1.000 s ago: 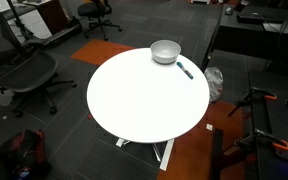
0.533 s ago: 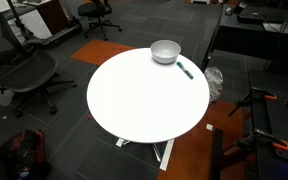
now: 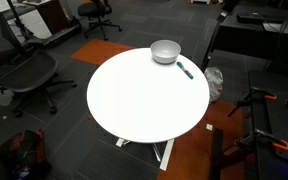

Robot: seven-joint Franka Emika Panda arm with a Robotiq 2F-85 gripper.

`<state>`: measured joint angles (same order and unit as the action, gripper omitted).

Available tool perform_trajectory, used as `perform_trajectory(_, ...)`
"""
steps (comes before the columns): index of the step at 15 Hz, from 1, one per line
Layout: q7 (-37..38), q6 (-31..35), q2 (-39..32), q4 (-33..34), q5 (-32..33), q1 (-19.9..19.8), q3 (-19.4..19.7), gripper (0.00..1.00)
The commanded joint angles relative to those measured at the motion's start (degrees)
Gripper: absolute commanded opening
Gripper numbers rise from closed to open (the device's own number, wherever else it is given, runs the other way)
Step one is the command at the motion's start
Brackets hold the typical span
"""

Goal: Put the marker in the bowl

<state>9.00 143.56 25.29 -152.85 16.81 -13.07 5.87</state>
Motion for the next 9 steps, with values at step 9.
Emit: perform_trajectory(9, 5.24, 4.06, -19.45, 6.35, -10.31, 0.14, 1.00, 1.00)
